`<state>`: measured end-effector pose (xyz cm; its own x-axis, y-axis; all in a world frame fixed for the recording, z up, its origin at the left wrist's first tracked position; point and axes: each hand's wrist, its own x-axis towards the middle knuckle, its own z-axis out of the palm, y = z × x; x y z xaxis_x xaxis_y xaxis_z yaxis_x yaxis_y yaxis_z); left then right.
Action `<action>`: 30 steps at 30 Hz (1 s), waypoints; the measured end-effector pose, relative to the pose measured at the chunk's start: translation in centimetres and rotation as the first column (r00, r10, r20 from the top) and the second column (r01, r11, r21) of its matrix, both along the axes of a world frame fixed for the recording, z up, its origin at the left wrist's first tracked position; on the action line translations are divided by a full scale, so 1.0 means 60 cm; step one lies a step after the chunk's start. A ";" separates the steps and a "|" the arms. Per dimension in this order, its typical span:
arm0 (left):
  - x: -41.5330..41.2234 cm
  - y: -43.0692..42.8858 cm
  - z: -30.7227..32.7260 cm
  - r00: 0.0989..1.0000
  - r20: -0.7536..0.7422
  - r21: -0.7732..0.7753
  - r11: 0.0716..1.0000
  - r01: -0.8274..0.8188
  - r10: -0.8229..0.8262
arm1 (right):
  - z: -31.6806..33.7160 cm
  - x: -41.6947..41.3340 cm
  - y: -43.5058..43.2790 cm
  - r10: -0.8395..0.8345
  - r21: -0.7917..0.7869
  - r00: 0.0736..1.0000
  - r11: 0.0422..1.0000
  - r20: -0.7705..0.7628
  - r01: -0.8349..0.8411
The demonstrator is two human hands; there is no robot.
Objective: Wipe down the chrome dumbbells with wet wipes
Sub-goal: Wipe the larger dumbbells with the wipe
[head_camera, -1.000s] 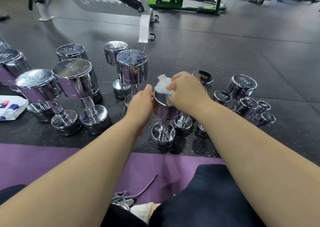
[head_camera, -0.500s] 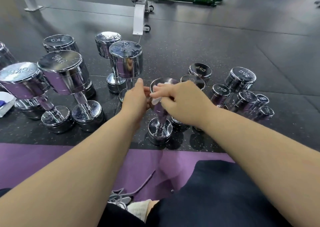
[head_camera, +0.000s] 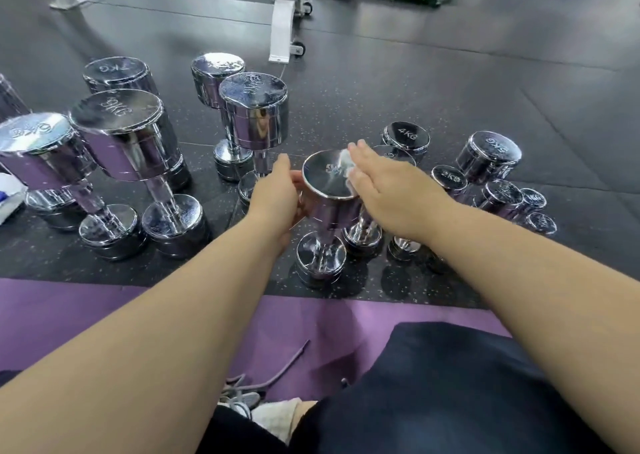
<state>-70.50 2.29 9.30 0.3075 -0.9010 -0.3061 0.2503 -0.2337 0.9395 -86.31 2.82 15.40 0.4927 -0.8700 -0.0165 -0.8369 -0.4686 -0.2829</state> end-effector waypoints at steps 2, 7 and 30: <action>-0.004 0.002 0.003 1.000 -0.003 0.004 1.000 -0.016 0.016 | -0.013 0.009 -0.001 -0.045 -0.016 0.996 0.999 0.083 0.046; -0.004 0.000 0.007 0.999 -0.017 0.027 0.999 -0.043 0.044 | -0.021 -0.013 0.023 0.044 -0.067 0.999 0.997 0.031 -0.041; 0.002 0.028 0.024 0.997 -0.065 0.008 0.999 0.037 -0.036 | -0.015 0.047 -0.008 0.071 -0.094 0.997 0.993 -0.040 -0.075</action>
<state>-70.37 3.96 10.77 0.2535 -0.9084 -0.3325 0.3022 -0.2522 0.9193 -83.46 2.37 14.49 0.5557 -0.8301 0.0457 -0.8083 -0.5523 -0.2042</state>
